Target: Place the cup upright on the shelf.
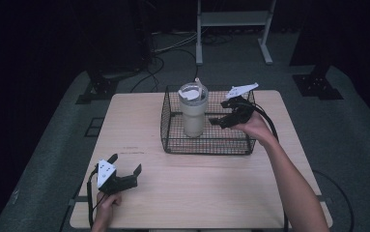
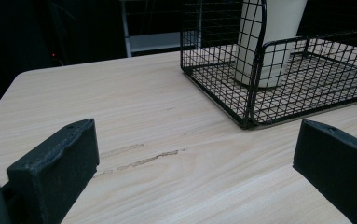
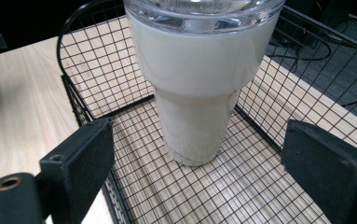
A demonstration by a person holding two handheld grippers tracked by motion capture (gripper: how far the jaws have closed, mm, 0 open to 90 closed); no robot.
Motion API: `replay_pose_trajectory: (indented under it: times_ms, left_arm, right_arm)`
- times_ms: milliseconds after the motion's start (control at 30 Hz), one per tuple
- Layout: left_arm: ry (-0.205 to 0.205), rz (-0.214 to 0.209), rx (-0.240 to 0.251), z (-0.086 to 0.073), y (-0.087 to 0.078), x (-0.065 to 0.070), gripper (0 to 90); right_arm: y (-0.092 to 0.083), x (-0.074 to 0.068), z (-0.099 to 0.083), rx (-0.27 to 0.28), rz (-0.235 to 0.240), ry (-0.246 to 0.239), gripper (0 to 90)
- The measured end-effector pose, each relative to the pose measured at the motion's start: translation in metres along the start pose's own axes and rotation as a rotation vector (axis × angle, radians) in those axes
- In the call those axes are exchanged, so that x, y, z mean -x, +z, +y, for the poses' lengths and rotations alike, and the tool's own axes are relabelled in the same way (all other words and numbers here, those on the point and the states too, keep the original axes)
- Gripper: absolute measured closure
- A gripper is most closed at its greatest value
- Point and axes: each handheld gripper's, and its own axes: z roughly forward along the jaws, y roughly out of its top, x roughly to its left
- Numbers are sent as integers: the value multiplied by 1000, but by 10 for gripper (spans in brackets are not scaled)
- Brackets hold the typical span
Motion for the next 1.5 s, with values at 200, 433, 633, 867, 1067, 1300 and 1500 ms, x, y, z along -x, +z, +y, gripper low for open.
replay_pose_trajectory:
  times_ms: [200, 433, 633, 867, 1067, 1300, 1500]
  left_arm:
    - [1, 0, 0, 0, 0, 0, 0]
    - [2, 1, -1, 0, 0, 0, 0]
    - [2, 1, -1, 0, 0, 0, 0]
    - [4, 2, -1, 0, 0, 0, 0]
    - [4, 2, -2, 0, 0, 0, 0]
    - [3, 3, 0, 0, 1, 1, 0]
    - [6, 4, -1, 0, 1, 1, 0]
  right_arm:
    - [-15, -4, -2, 16, -4, -8, 91]
    - [-26, -6, -7, 31, -6, -7, 91]
    - [-32, -7, -14, 29, -6, -6, 92]
    - [-44, -10, -21, 39, -8, -8, 92]
    - [-55, -15, -23, 48, -3, -21, 92]
    - [-65, -19, -27, 55, -8, -30, 92]
    - [-73, -23, -34, 60, -5, -30, 91]
